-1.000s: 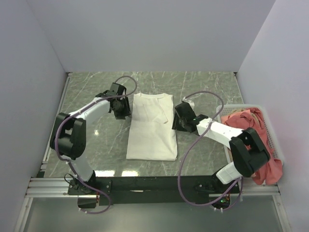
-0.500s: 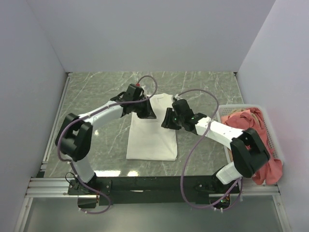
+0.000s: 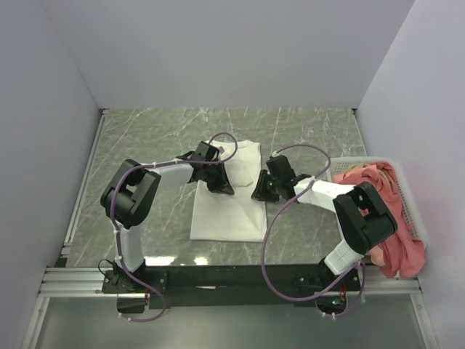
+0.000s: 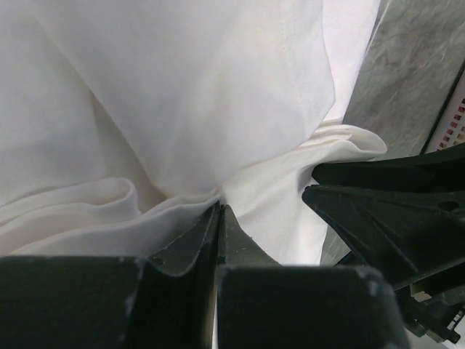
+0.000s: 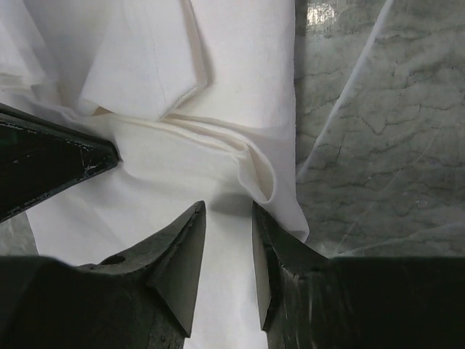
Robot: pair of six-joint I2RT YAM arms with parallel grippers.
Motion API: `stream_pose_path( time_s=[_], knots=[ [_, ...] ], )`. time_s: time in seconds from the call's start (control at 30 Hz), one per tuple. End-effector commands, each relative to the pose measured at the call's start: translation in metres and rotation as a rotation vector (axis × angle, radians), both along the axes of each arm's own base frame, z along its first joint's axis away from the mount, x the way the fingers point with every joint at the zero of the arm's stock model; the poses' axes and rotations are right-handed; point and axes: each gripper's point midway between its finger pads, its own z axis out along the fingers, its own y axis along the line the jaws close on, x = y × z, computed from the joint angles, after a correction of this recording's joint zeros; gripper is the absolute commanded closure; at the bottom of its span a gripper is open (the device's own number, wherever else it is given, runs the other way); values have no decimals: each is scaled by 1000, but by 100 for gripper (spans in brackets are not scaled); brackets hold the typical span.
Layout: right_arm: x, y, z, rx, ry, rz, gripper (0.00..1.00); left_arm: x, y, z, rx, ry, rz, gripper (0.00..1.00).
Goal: Fold and stack the t-shirts
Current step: Fold the tshirt
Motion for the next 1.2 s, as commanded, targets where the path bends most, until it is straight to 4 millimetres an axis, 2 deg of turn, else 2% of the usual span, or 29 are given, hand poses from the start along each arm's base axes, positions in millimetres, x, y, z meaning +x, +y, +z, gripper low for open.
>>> stream_pose_path(
  time_s=[0.0,0.23,0.43,0.53,0.57,0.63,0.67,0.73,0.77,0.8,0.83,0.9,0.97,1.0,1.03,1.07,1.17],
  knots=[
    [2,-8,-6,-1,4,-22,60,5,6,-12,42,-7,32,94],
    [1,-25,-12,-14,30,-45,60,11,7,-9,42,-12,33,89],
    [3,-31,2,-5,7,-52,58,30,7,25,12,-107,28,78],
    [1,-29,16,27,-13,-44,56,36,9,39,7,-137,25,73],
    [0,-27,25,44,-31,-42,55,38,10,50,-2,-163,31,70],
    [-5,-29,31,51,-39,-46,55,39,15,59,-3,-186,42,61],
    [-7,-29,41,66,-64,-45,54,39,17,72,-10,-214,49,58],
    [-17,-31,43,84,-54,-50,54,36,27,74,23,-221,74,54],
    [-20,-30,52,106,-74,-47,54,34,31,84,25,-237,86,54],
    [-31,-28,51,129,-56,-30,54,33,37,85,44,-239,111,54],
    [-36,-26,58,155,-71,-25,54,22,44,87,51,-234,119,54],
    [-54,-25,54,156,-53,-1,55,11,51,88,48,-216,158,54],
    [-67,-25,62,170,-68,21,55,-13,60,87,24,-202,169,54],
    [-77,-21,61,176,-58,45,55,-22,62,85,19,-182,180,54],
    [-82,-17,69,194,-76,60,55,-38,69,71,38,-144,181,55],
    [-88,-14,70,197,-73,76,55,-45,70,78,16,-163,177,56],
    [-105,9,79,214,-73,145,55,-74,69,72,-12,-157,149,57]
  ],
)
